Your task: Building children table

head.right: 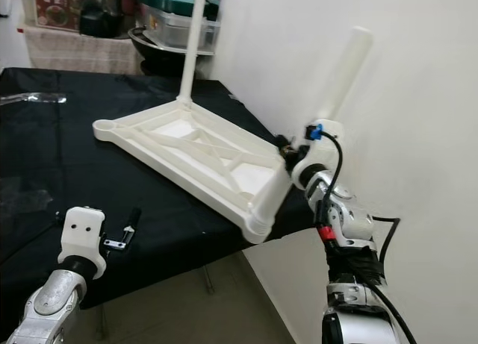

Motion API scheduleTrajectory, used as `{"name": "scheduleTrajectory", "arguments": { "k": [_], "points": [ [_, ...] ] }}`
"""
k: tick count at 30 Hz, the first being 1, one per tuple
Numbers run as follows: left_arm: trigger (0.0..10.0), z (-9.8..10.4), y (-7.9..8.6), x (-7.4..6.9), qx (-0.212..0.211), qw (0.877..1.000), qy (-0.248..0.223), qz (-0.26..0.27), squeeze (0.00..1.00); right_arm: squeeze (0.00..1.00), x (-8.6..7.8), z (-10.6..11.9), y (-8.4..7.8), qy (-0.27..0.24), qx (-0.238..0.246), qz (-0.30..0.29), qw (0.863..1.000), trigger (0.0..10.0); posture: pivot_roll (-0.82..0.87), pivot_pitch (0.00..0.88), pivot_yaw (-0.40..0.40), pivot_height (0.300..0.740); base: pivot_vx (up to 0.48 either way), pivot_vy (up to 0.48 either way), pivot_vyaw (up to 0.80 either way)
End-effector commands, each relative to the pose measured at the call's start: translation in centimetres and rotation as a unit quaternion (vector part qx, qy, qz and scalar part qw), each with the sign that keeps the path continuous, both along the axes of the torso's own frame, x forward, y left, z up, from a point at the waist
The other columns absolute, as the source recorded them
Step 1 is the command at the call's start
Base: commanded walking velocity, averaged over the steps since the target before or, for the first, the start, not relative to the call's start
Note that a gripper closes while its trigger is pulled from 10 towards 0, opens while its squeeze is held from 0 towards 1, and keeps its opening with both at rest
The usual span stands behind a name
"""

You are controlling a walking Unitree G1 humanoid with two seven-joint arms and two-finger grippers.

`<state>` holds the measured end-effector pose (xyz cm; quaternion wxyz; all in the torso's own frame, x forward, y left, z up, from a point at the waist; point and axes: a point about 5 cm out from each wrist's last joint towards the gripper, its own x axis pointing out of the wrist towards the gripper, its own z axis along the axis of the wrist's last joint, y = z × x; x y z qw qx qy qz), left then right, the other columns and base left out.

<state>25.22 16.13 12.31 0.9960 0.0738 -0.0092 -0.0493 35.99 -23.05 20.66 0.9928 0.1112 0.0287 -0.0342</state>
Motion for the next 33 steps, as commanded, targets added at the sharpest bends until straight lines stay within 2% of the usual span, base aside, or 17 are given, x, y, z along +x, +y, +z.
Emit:
{"name": "scheduleTrajectory", "arguments": {
  "k": [1,7,9,11,14,19,21,22,23,26,27,30,32,33],
  "points": [
    [10.0,-0.2,-0.5,-0.1,0.002,1.0,0.007,-0.008,0.0,0.0,-0.9,-2.2,-2.9,0.057,-0.055,-0.085,0.993,0.0,0.12,0.0,-0.229,0.74,0.0,0.0,0.0],
    [10.0,-0.2,-0.5,-0.2,0.003,1.0,0.009,-0.008,0.0,0.0,-1.0,-3.0,-3.0,0.068,-0.054,-0.11,0.99,0.0,0.12,0.0,-0.228,0.74,0.0,0.0,0.0],
    [10.0,-0.3,-0.5,-0.2,0.004,1.0,0.011,-0.007,0.0,0.0,-1.1,-3.2,-3.6,0.072,-0.051,-0.15,0.985,0.0,0.12,0.0,-0.226,0.74,0.0,0.0,0.0],
    [10.0,-0.3,-0.5,-0.2,0.004,1.0,0.011,-0.007,0.0,0.0,-1.1,-3.2,-3.6,0.072,-0.051,-0.15,0.985,0.0,0.12,0.0,-0.226,0.74,0.0,0.0,0.0],
    [10.0,-0.4,-0.5,-0.2,0.006,1.0,0.014,-0.007,0.0,0.0,-1.1,-3.2,-4.1,0.073,-0.045,-0.198,0.976,0.0,0.12,0.0,-0.229,0.74,0.0,0.0,0.0],
    [10.0,-0.4,-0.5,-0.2,0.008,1.0,0.015,-0.006,0.0,0.0,-1.1,-3.3,-4.0,0.077,-0.04,-0.216,0.973,0.0,0.12,0.0,-0.232,0.74,0.0,0.0,0.0],
    [10.0,-0.4,-0.4,-0.2,0.009,1.0,0.016,-0.002,0.0,0.0,-1.4,-3.6,-4.3,0.088,-0.027,-0.254,0.963,0.0,0.12,0.0,-0.233,0.74,0.0,0.0,0.0],
    [10.0,-0.4,-0.4,-0.2,0.009,1.0,0.016,-0.002,0.0,0.0,-1.4,-3.6,-4.3,0.088,-0.027,-0.254,0.963,0.0,0.12,0.0,-0.233,0.74,0.0,0.0,0.0],
    [10.0,-0.5,-0.4,-0.2,0.01,1.0,0.017,-0.001,0.0,0.0,-1.5,-3.7,-4.3,0.092,-0.021,-0.282,0.955,0.0,0.12,0.0,-0.231,0.74,0.0,0.0,0.0],
    [10.0,-0.5,-0.4,-0.2,0.011,1.0,0.017,-0.001,0.0,0.0,-1.6,-3.7,-4.2,0.092,-0.019,-0.288,0.953,0.0,0.12,0.0,-0.231,0.74,0.0,0.0,0.0],
    [10.0,-0.5,-0.5,-0.2,0.012,1.0,0.019,-0.002,0.0,0.0,-1.4,-3.9,-3.5,0.093,-0.014,-0.283,0.954,0.0,0.12,0.0,-0.231,0.74,0.0,0.0,0.0],
    [10.0,-0.6,-0.5,-0.2,0.013,1.0,0.02,-0.003,0.0,0.0,-1.3,-4.0,-3.1,0.094,-0.01,-0.278,0.956,0.0,0.12,0.0,-0.231,0.74,0.0,0.0,0.0],
    [10.0,-0.7,-0.6,-0.2,0.014,1.0,0.022,-0.003,0.0,0.0,-0.7,-4.4,-1.8,0.105,0.007,-0.239,0.965,0.0,0.12,0.0,-0.235,0.74,0.0,0.0,0.0],
    [10.0,-0.7,-0.6,-0.2,0.014,1.0,0.022,-0.003,0.0,0.0,-0.7,-4.4,-1.8,0.105,0.007,-0.239,0.965,0.0,0.12,0.0,-0.235,0.74,0.0,0.0,0.0]
  ]
}}
